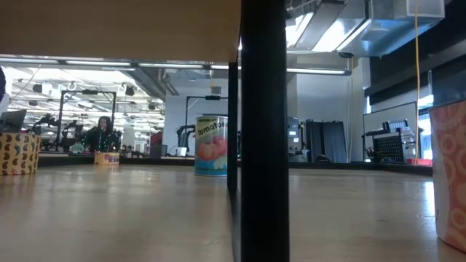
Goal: Pick and place cans onto a shelf
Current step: Put the canned tomato on the shelf
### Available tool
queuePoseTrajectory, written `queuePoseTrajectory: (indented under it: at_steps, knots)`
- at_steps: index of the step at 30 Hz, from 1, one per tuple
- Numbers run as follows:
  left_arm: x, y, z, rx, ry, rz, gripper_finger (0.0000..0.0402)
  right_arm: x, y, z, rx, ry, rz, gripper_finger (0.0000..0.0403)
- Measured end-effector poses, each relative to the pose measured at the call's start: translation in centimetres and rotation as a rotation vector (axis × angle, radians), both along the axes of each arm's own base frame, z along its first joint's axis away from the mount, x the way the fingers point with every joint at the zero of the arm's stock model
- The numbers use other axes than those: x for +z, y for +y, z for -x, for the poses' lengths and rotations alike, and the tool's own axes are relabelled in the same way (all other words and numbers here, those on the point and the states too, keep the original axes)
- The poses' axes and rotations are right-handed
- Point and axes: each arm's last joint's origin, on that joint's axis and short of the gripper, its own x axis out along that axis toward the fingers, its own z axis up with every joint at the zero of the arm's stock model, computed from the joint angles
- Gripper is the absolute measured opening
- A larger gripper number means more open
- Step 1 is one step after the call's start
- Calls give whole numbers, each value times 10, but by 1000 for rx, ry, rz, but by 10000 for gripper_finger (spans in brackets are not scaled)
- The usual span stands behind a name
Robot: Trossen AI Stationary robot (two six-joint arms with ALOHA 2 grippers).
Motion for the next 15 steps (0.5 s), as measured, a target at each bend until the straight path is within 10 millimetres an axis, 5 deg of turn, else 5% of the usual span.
queuePoseTrajectory:
  at_steps: [6,15]
  knots:
    - [-21,16,-26,43,7,-7,52,0,0,0,0,1,1,14]
    - [-47,17,-52,-130,33,-16,51,4,-1,7,-1,-16,1,14]
